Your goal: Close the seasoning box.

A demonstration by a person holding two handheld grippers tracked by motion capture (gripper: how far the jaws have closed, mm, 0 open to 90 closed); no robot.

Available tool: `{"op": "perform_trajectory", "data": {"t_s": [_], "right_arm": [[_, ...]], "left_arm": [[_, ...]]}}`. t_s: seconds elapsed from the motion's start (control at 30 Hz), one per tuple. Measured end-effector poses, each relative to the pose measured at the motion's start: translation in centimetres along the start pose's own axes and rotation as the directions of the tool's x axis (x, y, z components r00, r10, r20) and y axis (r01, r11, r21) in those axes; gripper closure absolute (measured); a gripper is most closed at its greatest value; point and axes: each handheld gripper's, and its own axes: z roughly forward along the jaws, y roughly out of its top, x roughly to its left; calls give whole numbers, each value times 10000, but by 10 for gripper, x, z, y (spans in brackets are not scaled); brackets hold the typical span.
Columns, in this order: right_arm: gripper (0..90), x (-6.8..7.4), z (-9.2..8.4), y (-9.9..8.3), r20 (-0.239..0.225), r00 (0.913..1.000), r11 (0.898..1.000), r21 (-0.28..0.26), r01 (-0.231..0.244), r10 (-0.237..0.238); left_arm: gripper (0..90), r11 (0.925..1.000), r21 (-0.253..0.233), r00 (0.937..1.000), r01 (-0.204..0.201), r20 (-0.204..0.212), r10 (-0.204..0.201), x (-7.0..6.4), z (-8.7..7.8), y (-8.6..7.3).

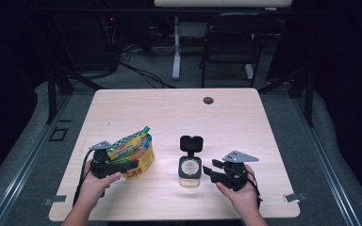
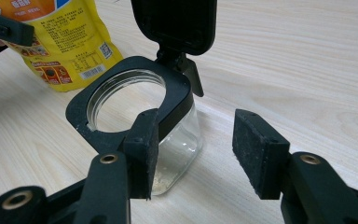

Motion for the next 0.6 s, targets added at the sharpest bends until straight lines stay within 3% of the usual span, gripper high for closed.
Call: {"op": "perform_trajectory", "data": {"t_s": [0.23,0.47,0.6], "right_arm": [[509,0,0,0,2,10000,10000,86,39,-39],[509,-1,0,0,8,10000,10000,81,41,-41],[507,-1,0,0,13,10000,10000,82,40,-40]], "left_arm": [[368,9998,137,9999,-144,60,143,3,2,-2],[351,9999,-123,9998,-104,146,105,6,7,-6],[347,9995,-2,9994,-312,154,312,7,9,-8]]}}
